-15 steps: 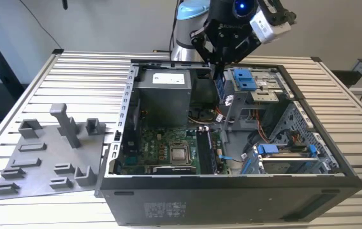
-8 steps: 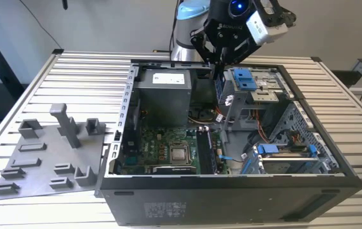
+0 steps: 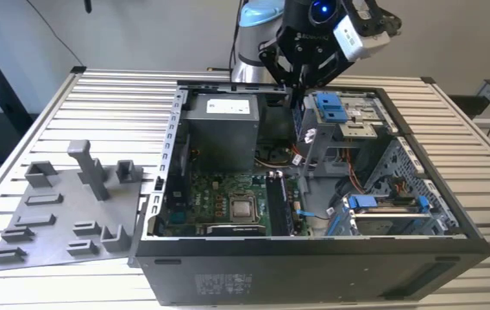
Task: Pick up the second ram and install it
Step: 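Insert the second ram into the second slot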
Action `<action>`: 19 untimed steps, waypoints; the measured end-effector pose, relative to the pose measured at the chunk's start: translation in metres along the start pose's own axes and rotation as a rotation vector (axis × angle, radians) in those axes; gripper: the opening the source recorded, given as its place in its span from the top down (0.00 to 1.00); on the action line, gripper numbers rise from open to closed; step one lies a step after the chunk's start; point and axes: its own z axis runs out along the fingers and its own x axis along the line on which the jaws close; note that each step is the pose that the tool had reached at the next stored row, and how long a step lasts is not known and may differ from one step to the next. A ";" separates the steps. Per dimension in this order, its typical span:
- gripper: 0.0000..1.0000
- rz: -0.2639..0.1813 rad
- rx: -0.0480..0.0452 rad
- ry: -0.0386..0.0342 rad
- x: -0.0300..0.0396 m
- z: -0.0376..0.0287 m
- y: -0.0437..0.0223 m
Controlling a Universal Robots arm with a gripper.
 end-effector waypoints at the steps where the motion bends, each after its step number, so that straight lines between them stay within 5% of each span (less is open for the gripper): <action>1: 0.85 0.000 0.0019 -0.0002 -0.0001 0.0002 0.0000; 5: 0.85 0.000 0.0154 0.0052 -0.0017 0.0005 0.0001; 19: 0.85 0.000 0.0165 0.0111 -0.0053 0.0101 -0.0070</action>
